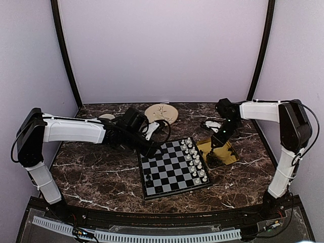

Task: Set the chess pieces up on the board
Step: Adjust the rook in the storage box, then pick up the rook from the storage box.

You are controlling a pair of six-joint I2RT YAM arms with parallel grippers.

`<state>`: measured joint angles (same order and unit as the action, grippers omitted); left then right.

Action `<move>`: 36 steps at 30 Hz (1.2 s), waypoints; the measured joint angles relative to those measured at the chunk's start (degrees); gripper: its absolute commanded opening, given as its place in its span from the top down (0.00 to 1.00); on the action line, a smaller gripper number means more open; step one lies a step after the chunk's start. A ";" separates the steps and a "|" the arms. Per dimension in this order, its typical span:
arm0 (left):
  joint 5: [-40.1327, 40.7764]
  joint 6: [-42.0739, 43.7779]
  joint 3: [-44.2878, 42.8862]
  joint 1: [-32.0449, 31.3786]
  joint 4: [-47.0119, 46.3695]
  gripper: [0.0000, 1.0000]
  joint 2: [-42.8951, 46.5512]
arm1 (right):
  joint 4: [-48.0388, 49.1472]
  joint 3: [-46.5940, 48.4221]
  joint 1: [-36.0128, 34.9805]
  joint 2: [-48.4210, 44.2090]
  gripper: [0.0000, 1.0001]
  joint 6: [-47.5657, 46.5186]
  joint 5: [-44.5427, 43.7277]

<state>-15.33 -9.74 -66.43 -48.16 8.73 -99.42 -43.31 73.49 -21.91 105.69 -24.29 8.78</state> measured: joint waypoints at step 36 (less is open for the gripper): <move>1.11 -1.01 1.46 0.00 -0.59 0.54 1.05 | -0.52 -0.57 -2.56 1.20 0.99 -0.07 -2.75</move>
<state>-14.22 -10.74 -64.97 -48.16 8.14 -98.37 -43.83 72.93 -24.47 106.89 -24.36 6.02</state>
